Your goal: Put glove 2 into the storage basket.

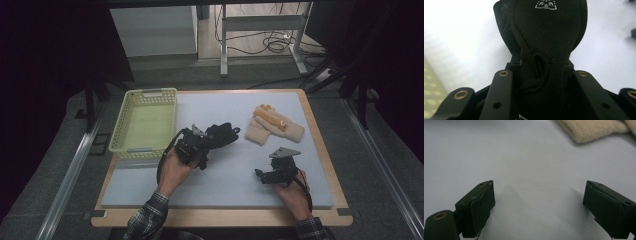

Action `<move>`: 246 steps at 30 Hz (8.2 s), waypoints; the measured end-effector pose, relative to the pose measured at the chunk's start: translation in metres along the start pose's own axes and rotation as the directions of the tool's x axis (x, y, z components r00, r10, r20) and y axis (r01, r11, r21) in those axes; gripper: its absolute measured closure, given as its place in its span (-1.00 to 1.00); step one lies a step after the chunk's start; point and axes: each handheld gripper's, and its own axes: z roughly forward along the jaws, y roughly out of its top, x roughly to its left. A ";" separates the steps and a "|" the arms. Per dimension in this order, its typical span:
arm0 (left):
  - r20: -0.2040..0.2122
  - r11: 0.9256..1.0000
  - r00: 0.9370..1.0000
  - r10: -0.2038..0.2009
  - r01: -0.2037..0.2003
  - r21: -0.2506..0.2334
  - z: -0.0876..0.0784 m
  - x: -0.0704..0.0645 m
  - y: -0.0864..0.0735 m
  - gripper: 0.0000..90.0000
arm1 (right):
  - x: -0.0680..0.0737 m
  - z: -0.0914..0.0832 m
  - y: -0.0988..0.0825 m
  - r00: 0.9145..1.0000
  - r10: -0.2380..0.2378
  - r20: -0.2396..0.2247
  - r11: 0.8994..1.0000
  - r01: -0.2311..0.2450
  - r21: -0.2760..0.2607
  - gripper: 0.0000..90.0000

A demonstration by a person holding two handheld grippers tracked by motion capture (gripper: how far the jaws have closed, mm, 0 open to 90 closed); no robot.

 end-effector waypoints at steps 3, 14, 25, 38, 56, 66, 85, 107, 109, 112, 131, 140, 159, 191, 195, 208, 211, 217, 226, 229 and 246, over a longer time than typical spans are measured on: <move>-0.021 1.000 1.000 -0.021 0.020 -0.013 -0.012 0.009 0.008 0.47 | 0.000 0.000 0.000 1.000 0.003 -0.002 1.000 -0.003 0.000 -0.78; -0.122 0.992 0.985 -0.120 0.114 -0.052 -0.049 0.057 0.020 0.45 | 0.000 0.000 0.000 1.000 -0.003 -0.001 1.000 0.003 -0.002 -0.77; -0.263 0.965 0.928 -0.263 0.250 -0.082 -0.069 0.122 0.007 0.44 | 0.000 0.000 0.000 1.000 -0.001 -0.001 1.000 0.001 -0.004 -0.77; -0.382 0.928 0.852 -0.357 0.371 -0.039 -0.056 0.185 -0.024 0.44 | 0.000 0.000 0.000 1.000 -0.001 -0.002 1.000 0.001 -0.005 -0.77; -0.440 0.886 0.811 -0.384 0.458 0.071 -0.015 0.230 -0.040 0.39 | 0.000 0.000 0.000 1.000 -0.002 -0.003 1.000 0.002 -0.006 -0.76; -0.424 0.849 0.815 -0.395 0.501 0.171 0.007 0.241 -0.049 -0.22 | 0.000 0.000 0.000 1.000 -0.002 -0.003 1.000 0.002 -0.006 -0.76; -0.210 0.842 0.823 -0.528 0.540 -0.003 -0.022 0.237 -0.053 -0.20 | 0.000 0.000 0.000 1.000 -0.002 -0.003 1.000 0.002 -0.006 -0.76; -0.030 0.879 0.886 -0.463 0.455 -0.144 -0.049 0.202 -0.057 -0.91 | 0.001 0.000 0.000 1.000 -0.004 -0.001 1.000 0.004 -0.004 -0.76; -0.023 0.886 0.894 -0.448 0.441 -0.142 -0.050 0.198 -0.056 -0.92 | 0.001 0.000 0.000 1.000 -0.005 0.000 1.000 0.005 -0.005 -0.76; 0.000 0.902 0.913 -0.409 0.404 -0.152 -0.054 0.188 -0.054 -0.95 | 0.001 0.000 0.000 1.000 -0.003 -0.001 1.000 0.003 -0.004 -0.76; 0.092 0.956 0.977 -0.193 0.209 -0.207 -0.063 0.113 -0.040 -0.98 | 0.001 0.000 0.000 1.000 -0.004 -0.001 1.000 0.004 -0.004 -0.76; 0.130 0.963 0.988 -0.083 0.113 -0.243 -0.052 0.068 -0.035 -1.00 | 0.000 0.000 0.000 1.000 -0.004 -0.004 1.000 0.004 -0.004 -0.76; 0.143 0.979 0.988 0.055 -0.026 -0.200 -0.011 0.001 -0.073 -1.00 | 0.000 0.000 0.000 1.000 0.001 -0.010 1.000 -0.001 -0.002 -0.75; 0.080 0.998 0.997 0.025 -0.020 -0.056 0.018 0.005 -0.117 -1.00 | -0.008 -0.001 0.006 1.000 0.005 -0.022 1.000 -0.006 -0.006 -0.32; 0.080 0.998 0.997 0.024 -0.020 -0.056 0.018 0.005 -0.117 -1.00 | -0.016 0.004 0.015 0.998 0.042 -0.051 0.999 -0.043 -0.017 -0.24; 0.079 0.998 0.997 0.026 -0.021 -0.057 0.018 0.005 -0.117 -1.00 | -0.032 0.023 0.060 0.996 0.054 -0.069 0.998 -0.055 -0.015 0.00; 0.081 0.998 0.996 0.026 -0.021 -0.056 0.018 0.005 -0.117 -1.00 | -0.032 0.028 0.069 0.998 0.030 -0.052 1.000 -0.030 -0.008 0.02; 0.080 0.998 0.996 0.027 -0.022 -0.056 0.018 0.005 -0.117 -1.00 | -0.042 0.037 0.083 1.000 0.011 -0.023 1.000 -0.012 -0.011 -0.01; 0.080 0.998 0.996 0.025 -0.020 -0.054 0.018 0.005 -0.117 -1.00 | -0.043 0.069 0.093 1.000 -0.025 0.009 0.999 0.025 0.043 -0.17; 0.080 0.998 0.996 0.025 -0.021 -0.054 0.018 0.005 -0.117 -1.00 | -0.039 0.077 0.092 0.988 -0.117 0.098 0.991 0.109 0.080 0.14; 0.080 0.998 0.996 0.026 -0.022 -0.054 0.018 0.005 -0.117 -1.00 | -0.020 0.041 0.105 0.995 -0.088 -0.053 0.996 0.089 0.007 0.71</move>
